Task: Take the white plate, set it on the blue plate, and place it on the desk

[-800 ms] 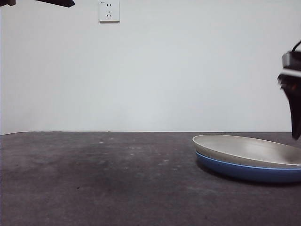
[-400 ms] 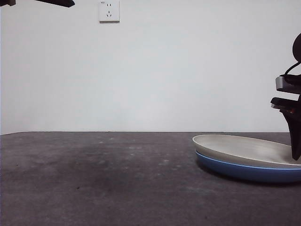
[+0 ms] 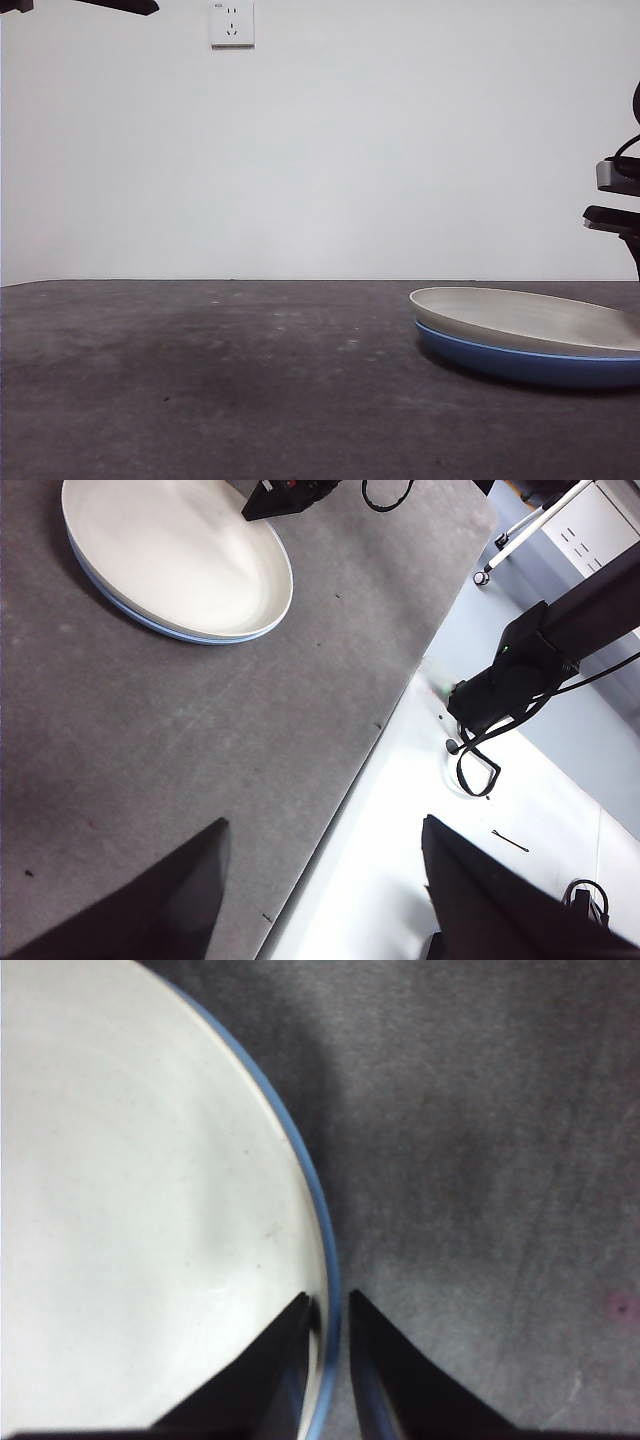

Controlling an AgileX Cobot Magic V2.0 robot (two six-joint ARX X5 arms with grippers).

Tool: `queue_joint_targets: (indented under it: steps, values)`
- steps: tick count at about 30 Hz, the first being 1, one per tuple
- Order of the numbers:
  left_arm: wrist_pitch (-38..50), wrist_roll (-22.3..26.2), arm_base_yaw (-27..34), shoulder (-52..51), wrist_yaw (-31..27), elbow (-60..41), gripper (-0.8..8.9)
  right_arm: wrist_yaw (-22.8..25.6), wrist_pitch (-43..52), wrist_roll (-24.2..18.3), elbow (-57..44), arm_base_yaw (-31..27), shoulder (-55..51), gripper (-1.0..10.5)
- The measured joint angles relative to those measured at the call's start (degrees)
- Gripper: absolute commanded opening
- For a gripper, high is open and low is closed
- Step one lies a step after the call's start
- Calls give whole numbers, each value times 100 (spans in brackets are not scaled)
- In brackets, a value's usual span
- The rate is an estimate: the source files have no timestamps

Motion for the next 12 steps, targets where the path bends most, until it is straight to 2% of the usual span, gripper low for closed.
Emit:
queue_joint_targets:
  steps: [4,9,12]
  values:
    - [-2,0,0,0,0,0,309,-44,-11,0,0,-83,13,12]
    - [4,0,0,0,0,0,309,-177,-7,0,0,-125,13,11]
    - [9,0,0,0,0,0,309,-424,-7,2,0,-153,11,11]
